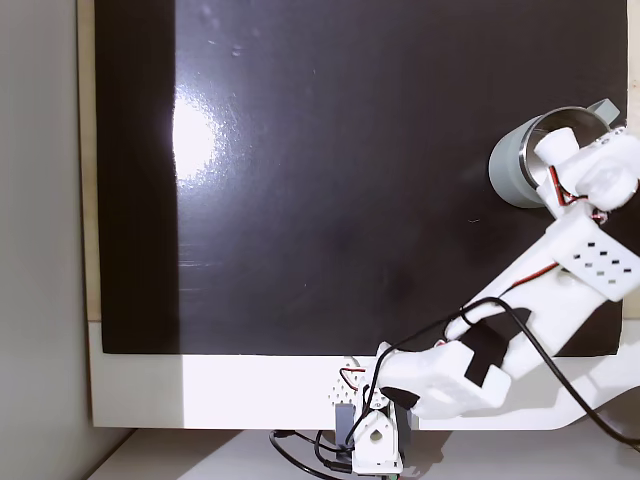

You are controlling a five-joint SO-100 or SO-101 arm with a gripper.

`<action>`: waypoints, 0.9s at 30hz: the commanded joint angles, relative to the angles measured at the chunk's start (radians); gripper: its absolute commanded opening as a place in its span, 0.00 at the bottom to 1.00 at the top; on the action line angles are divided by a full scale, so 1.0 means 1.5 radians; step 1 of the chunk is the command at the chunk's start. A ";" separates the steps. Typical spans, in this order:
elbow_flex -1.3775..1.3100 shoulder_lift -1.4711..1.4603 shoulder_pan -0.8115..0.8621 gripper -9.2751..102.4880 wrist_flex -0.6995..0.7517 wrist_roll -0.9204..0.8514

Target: Grasp a gauze and put it in the cup.

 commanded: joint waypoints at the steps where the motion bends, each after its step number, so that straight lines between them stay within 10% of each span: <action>1: -0.052 -0.012 0.002 0.08 -0.002 -0.002; 13: -0.091 -0.055 0.018 0.10 0.000 -0.005; 20: -0.079 -0.047 0.044 0.39 0.001 -0.010; 27: -0.062 -0.040 0.049 0.43 0.001 -0.012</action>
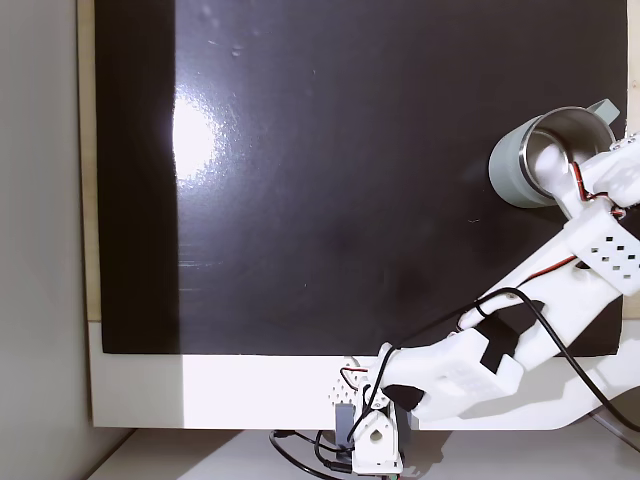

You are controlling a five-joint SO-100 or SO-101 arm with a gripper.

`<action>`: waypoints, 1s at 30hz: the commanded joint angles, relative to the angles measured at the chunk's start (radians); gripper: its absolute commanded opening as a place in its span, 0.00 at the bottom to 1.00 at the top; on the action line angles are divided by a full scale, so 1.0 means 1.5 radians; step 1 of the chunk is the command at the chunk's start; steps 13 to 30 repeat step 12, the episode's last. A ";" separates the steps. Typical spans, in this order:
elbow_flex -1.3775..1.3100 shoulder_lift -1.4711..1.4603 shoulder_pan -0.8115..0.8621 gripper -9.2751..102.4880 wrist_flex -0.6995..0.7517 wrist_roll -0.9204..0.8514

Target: Grasp a gauze and put it in the cup.

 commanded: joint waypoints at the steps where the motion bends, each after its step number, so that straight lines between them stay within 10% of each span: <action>1: -0.009 0.026 0.007 0.43 0.001 -0.004; 30: 0.000 0.034 0.004 0.42 0.001 -0.004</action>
